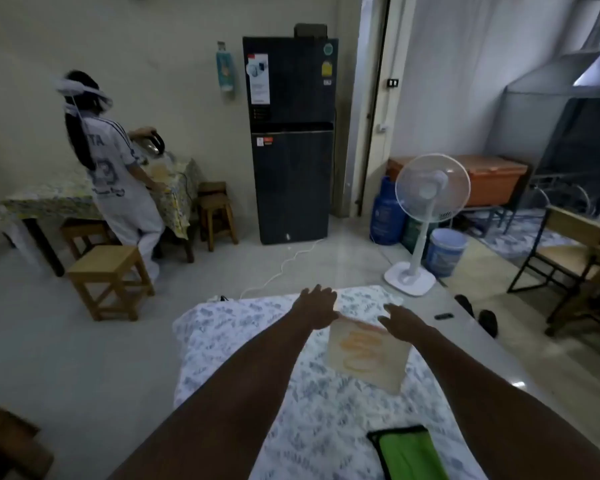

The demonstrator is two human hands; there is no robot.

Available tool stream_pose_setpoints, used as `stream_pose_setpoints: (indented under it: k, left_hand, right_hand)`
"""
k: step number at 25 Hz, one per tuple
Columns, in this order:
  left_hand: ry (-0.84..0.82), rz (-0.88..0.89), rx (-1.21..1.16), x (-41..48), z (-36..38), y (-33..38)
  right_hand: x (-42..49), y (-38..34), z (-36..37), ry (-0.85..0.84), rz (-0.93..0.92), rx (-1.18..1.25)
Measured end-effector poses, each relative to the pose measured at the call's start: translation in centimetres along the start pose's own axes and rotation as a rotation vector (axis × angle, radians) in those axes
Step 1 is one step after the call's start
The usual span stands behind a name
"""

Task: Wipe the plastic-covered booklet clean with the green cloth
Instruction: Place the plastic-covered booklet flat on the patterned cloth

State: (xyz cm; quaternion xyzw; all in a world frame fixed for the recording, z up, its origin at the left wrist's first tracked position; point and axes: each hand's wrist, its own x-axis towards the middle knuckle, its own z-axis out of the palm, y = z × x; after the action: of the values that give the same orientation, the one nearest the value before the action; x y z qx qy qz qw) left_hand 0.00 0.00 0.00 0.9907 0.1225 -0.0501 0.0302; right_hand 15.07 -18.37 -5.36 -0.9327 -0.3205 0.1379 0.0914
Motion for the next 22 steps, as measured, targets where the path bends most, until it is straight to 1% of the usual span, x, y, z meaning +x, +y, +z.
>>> stream_pose_setpoints:
  k: [3,4,6,9,12,13,14,15,16,18,20,22]
  left_hand:
    - [-0.111,-0.019,-0.035,-1.1,3.7,1.1]
    - [-0.125,-0.026,-0.056,-1.5,4.9,1.3]
    - [-0.149,-0.053,-0.124,-2.0,6.6,0.9]
    - [-0.153,-0.114,-0.291,-3.4,8.5,-0.5]
    - [-0.062,-0.196,-0.501,-6.1,10.3,-2.4]
    - [-0.043,-0.262,-0.607,-7.1,11.0,-3.2]
    - [-0.031,-0.337,-0.701,-8.3,11.4,-3.8]
    - [-0.04,-0.41,-0.78,-9.5,12.5,-4.6]
    - [-0.057,-0.451,-0.843,-10.9,13.3,-5.2]
    - [-0.076,-0.507,-0.987,-14.0,15.9,-6.2]
    - [-0.079,-0.624,-1.167,-17.2,18.4,-6.5]
    - [-0.082,-0.758,-1.29,-20.2,20.3,-6.2]
  right_hand:
    - [-2.2,1.8,2.4,-0.019,0.014,0.008]
    - [-2.8,2.3,3.2,0.008,0.004,0.023]
    - [-3.3,2.8,4.1,0.064,0.031,0.126]
    - [-3.8,3.0,4.7,0.139,0.036,0.261]
    - [-4.2,2.0,5.3,0.241,-0.005,0.386]
    - [-4.4,1.1,5.3,0.251,-0.036,0.423]
    - [-4.5,0.1,5.3,0.231,-0.075,0.473]
    - [-4.8,-1.1,5.4,0.159,-0.087,0.579]
    - [-5.2,-2.2,5.6,0.055,-0.078,0.732]
    - [-5.6,-4.2,6.9,-0.146,-0.021,0.935]
    - [-5.4,-5.6,9.5,-0.202,0.039,0.98]
    - [-5.5,-6.7,12.6,-0.156,0.142,1.017]
